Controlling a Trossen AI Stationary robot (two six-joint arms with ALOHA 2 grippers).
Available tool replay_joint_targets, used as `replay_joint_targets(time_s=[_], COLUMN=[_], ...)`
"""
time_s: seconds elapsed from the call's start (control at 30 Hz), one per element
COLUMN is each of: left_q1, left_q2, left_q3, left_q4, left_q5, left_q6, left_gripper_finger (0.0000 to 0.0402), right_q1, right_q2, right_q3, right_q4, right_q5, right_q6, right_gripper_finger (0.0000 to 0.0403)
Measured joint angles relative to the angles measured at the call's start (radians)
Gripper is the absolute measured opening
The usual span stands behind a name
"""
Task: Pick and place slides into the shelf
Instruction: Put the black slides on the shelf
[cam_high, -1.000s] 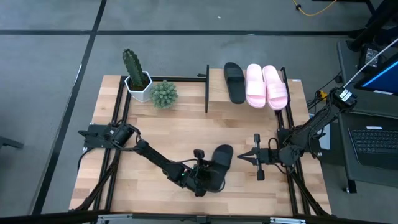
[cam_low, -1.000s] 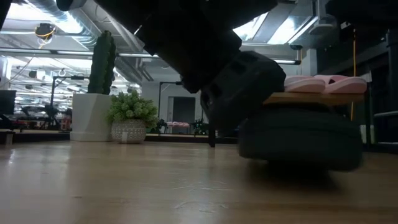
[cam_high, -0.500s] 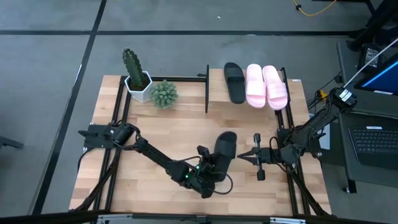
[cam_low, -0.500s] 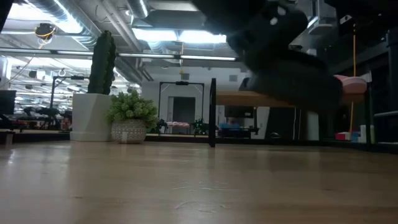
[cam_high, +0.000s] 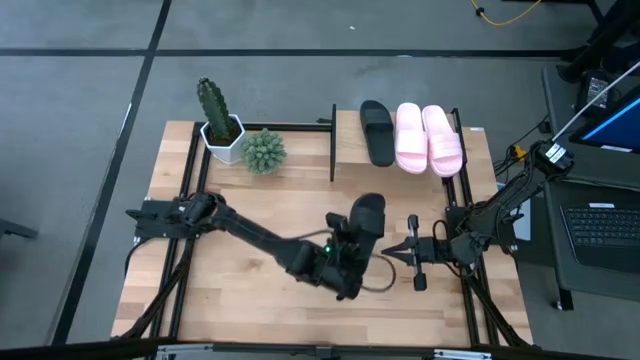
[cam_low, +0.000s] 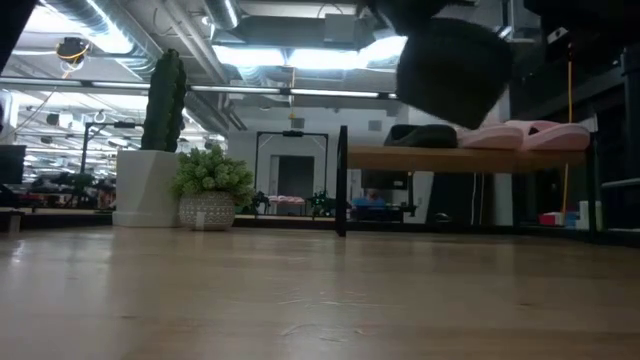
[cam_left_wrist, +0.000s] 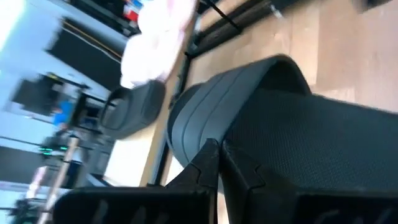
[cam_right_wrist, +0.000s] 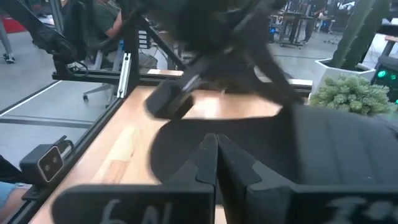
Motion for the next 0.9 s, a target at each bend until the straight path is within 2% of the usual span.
replay_joint_targets(time_s=[0.17, 0.4, 0.57, 0.73, 0.9], left_q1=[0.072, 0.104, 0.152, 0.213, 0.281], left_q2=[-0.073, -0.17, -0.226, -0.305, -0.397], left_q3=[-0.015, -0.073, -0.155, -0.291, -0.401], left_q4=[-0.063, -0.014, 0.147, 0.362, 0.492], left_q5=[0.143, 0.171, 0.188, 0.338, 0.403], left_q6=[-0.074, -0.025, 0.043, 0.131, 0.186], left_gripper_finger=[0.0, 0.0, 0.0, 0.0, 0.0], right_q1=[0.002, 0.029, 0.051, 0.066, 0.066], right_q2=[0.0, 0.001, 0.001, 0.001, 0.001], right_q3=[0.0, 0.0, 0.0, 0.0, 0.0], right_q4=[-0.014, -0.062, -0.077, -0.079, -0.077], right_q5=[-0.034, -0.036, -0.036, -0.024, -0.011], right_q6=[0.016, 0.048, 0.07, 0.047, 0.041], right_gripper_finger=[0.0009, 0.0009, 0.0009, 0.0009, 0.0005])
